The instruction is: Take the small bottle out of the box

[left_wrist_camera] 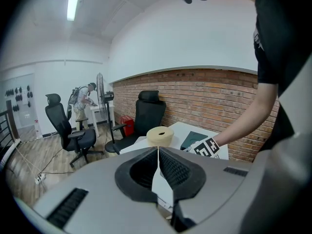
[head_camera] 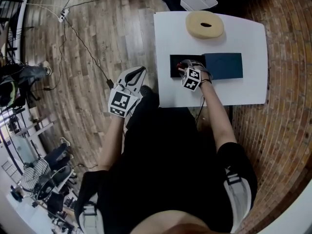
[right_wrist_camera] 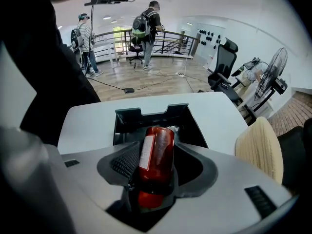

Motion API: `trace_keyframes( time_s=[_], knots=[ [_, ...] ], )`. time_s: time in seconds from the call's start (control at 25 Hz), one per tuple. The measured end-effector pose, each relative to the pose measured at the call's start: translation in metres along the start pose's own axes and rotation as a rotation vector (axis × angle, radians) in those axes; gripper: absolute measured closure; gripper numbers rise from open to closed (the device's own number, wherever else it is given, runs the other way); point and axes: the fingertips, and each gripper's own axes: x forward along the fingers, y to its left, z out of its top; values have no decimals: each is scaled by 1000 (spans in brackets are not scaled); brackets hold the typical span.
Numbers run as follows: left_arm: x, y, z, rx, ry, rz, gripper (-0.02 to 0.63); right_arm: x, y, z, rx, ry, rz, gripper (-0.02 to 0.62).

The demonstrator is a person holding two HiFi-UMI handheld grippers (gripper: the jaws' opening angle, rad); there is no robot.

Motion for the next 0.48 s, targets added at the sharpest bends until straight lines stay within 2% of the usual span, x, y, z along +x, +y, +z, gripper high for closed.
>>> trace_keyframes(
  time_s=[0.48],
  knots=[
    [-9,-2,0,-18,-6,1,581,11,-2,-1,72,36,-21,377]
  ],
)
